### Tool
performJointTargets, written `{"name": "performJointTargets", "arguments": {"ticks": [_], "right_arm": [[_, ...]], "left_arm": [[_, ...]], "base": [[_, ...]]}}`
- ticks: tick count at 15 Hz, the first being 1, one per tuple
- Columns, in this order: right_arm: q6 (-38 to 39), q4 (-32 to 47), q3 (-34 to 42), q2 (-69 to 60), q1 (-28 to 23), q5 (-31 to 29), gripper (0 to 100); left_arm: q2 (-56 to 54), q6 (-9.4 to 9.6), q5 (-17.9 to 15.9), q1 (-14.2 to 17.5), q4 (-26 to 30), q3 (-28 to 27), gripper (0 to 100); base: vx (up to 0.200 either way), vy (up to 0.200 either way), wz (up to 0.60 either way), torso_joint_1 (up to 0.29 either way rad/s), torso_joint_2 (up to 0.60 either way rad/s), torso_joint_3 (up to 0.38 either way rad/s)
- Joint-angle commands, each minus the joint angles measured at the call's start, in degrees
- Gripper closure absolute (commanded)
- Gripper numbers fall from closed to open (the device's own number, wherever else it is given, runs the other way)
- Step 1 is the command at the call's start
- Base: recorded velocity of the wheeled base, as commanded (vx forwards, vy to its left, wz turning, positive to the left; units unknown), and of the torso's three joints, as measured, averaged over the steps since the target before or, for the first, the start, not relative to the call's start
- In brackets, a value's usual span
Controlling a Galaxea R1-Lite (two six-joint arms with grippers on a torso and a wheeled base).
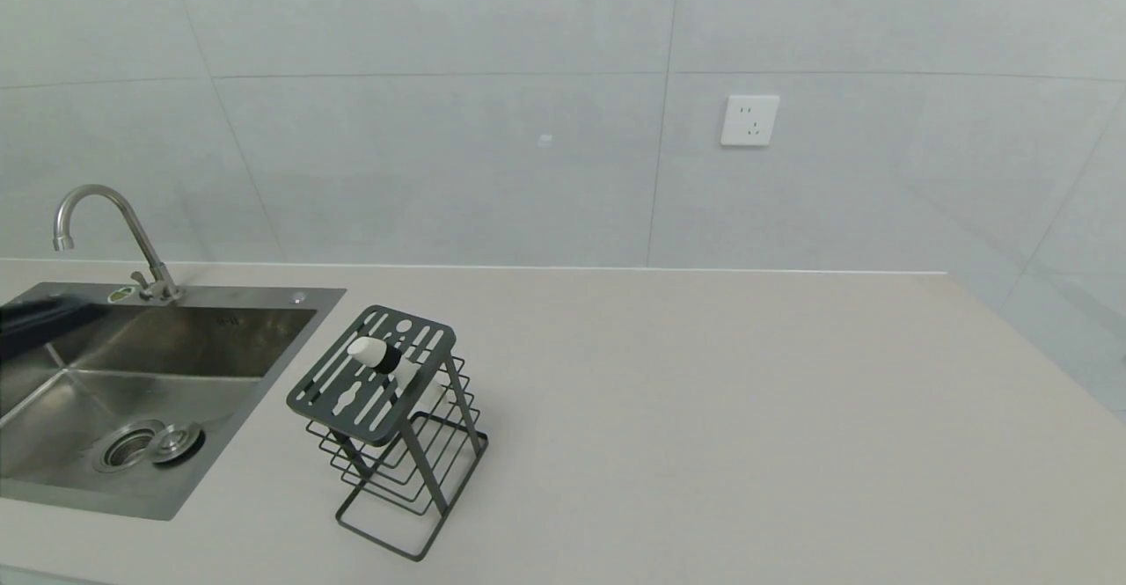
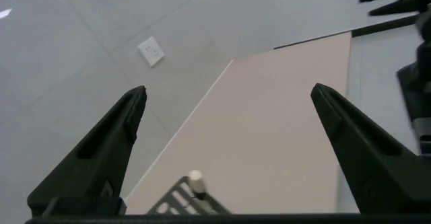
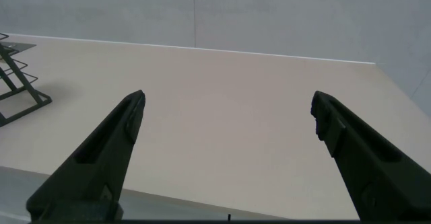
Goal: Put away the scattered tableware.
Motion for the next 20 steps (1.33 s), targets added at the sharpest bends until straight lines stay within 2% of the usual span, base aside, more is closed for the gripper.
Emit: {"name": "performJointTargets", "arguments": {"ticks": [1, 2, 5, 7, 8, 9, 11, 12, 13, 15, 16, 17, 18, 19, 20], "right_arm": [[-0.04, -0.04, 0.0, 0.07, 0.01, 0.03, 0], [-0.04, -0.04, 0.0, 0.07, 0.01, 0.03, 0], [-0.12, -0.04, 0.0, 0.07, 0.01, 0.03, 0], [-0.12, -0.04, 0.0, 0.07, 0.01, 0.03, 0], [-0.12, -0.04, 0.0, 0.07, 0.01, 0.03, 0], [-0.04, -0.04, 0.0, 0.07, 0.01, 0.03, 0], [-0.12, -0.04, 0.0, 0.07, 0.01, -0.23, 0], [-0.12, 0.05, 0.0, 0.07, 0.01, -0.32, 0], [-0.12, -0.04, 0.0, 0.07, 0.01, -0.32, 0], [-1.18, 0.93, 0.0, 0.07, 0.01, -2.78, 0], [-0.74, 3.57, -0.09, 0.07, 0.01, -6.38, 0], [-0.56, 3.22, -0.09, 0.07, 0.01, -6.47, 0], [-0.56, 3.22, -0.09, 0.07, 0.01, -6.47, 0], [-0.56, 3.22, -0.09, 0.07, 0.01, -6.47, 0], [-0.65, 3.22, -0.09, 0.07, 0.01, -6.47, 0]], "left_arm": [[-24.3, -5.69, 0.11, -0.71, 3.9, 5.9, 0], [-28.43, -5.69, 0.46, -1.59, 7.85, 5.9, 0], [-51.54, -5.6, 8.9, -8.18, 37.91, 5.9, 0], [-55.24, -5.77, 10.84, -6.95, 46.88, 5.9, 0], [-55.24, -6.13, 16.64, -6.86, 52.76, 5.9, 0], [-55.24, -4.9, 23.32, -6.78, 58.92, 5.9, 0], [-55.24, 6.79, 47.05, -6.78, 77.55, 5.9, 0], [-55.24, 11.63, 54.87, -6.86, 82.74, 5.9, 0], [-55.24, 14.62, 55.66, -6.86, 84.84, 5.9, 0], [-55.24, 17.34, 57.24, -6.78, 86.51, 5.9, 0], [-55.24, 19.45, 58.74, -6.78, 86.6, 5.9, 0], [-55.24, 18.92, 61.55, -6.78, 86.78, 5.9, 0], [-55.24, 16.73, 65.33, -6.78, 86.95, 5.9, 0], [-55.24, 10.92, 71.13, -6.86, 90.12, 5.9, 0], [-55.24, 9.96, 71.22, -6.86, 89.85, 5.9, 0]], "base": [[0.0, 0.0, 0.0, 0.0, 0.0, 0.0], [0.0, 0.0, 0.0, 0.0, 0.0, 0.0], [0.0, 0.0, 0.0, 0.0, 0.0, 0.0], [0.0, 0.0, 0.0, 0.0, 0.0, 0.0], [0.0, 0.0, 0.0, 0.0, 0.0, 0.0], [0.0, 0.0, 0.0, 0.0, 0.0, 0.0], [0.0, 0.0, 0.0, 0.0, 0.0, 0.0], [0.0, 0.0, 0.0, 0.0, 0.0, 0.0], [0.0, 0.0, 0.0, 0.0, 0.0, 0.0], [0.0, 0.0, 0.0, 0.0, 0.0, 0.0], [0.0, 0.0, 0.0, 0.0, 0.0, 0.0], [0.0, 0.0, 0.0, 0.0, 0.0, 0.0], [0.0, 0.0, 0.0, 0.0, 0.0, 0.0], [0.0, 0.0, 0.0, 0.0, 0.0, 0.0], [0.0, 0.0, 0.0, 0.0, 0.0, 0.0]]}}
